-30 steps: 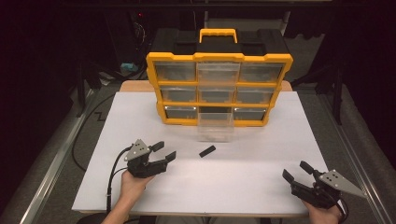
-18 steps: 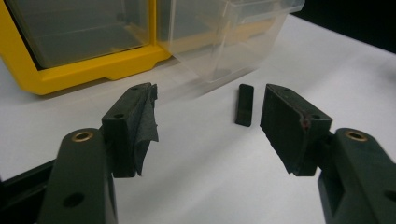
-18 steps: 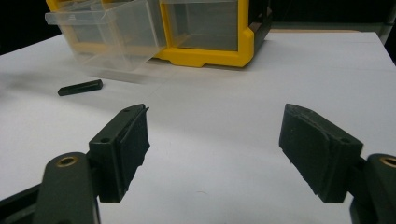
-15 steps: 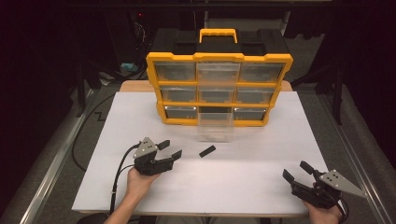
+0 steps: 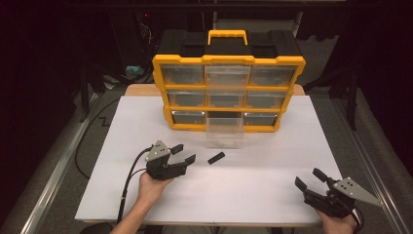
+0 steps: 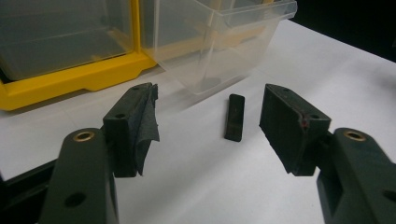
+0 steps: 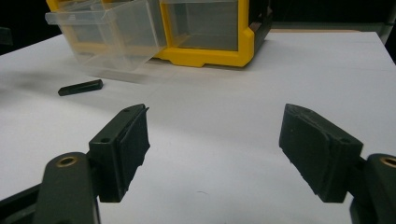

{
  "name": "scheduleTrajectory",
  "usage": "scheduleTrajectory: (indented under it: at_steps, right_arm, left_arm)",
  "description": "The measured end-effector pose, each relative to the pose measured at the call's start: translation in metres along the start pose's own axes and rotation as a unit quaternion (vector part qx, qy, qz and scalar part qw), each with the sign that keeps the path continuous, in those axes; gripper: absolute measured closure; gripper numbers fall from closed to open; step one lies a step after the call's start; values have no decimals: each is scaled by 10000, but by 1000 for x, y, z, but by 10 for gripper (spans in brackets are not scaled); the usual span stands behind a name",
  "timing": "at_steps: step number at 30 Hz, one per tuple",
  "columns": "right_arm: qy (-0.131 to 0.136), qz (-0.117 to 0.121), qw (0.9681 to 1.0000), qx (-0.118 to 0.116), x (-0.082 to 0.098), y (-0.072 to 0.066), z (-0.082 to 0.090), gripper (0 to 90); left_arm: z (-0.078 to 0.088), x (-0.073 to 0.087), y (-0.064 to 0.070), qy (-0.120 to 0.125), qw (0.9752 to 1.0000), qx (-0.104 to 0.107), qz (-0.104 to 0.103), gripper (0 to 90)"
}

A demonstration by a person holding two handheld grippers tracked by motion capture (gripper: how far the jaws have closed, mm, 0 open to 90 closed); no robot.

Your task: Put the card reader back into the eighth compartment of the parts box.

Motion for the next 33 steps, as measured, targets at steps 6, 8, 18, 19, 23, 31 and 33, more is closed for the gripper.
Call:
scheduleTrajectory:
  at_steps: [6, 8, 18, 19, 23, 31, 33]
  right_arm:
    - [7, -2, 10000, -18, 0, 0, 0, 245]
    - [1, -1, 10000, -8, 0, 0, 0, 245]
    - [-3, -17, 10000, -9, 0, 0, 0, 245]
    - [-5, -22, 10000, -13, 0, 0, 0, 245]
    - [-6, -19, 10000, -13, 0, 0, 0, 245]
    - [7, -16, 10000, -15, 0, 0, 0, 245]
    - [-1, -14, 10000, -20, 0, 0, 0, 246]
  left_arm:
    - [-6, -2, 2, -50, 10000, 34, -11, 372]
    - [-9, -4, 4, -76, 9999, 51, -42, 373]
    - [-23, -11, 8, -247, 9996, 113, -96, 379]
    - [-24, -12, 9, -269, 9995, 126, -89, 379]
    - [-29, -15, 10, -379, 9991, 120, -116, 379]
    - [-36, -22, 11, -679, 9975, 129, -142, 404]
    - [-37, -23, 11, -799, 9966, 114, -183, 415]
Point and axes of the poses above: each handheld gripper's, and its own axes: z roughly backward along the jaws, x roughly out of its underside, y roughly to its right, the point moved 4 cm from there along -z, roughly forward along the jaws, and after that the axes turned 3 degrees about x, right-handed, at the moved point
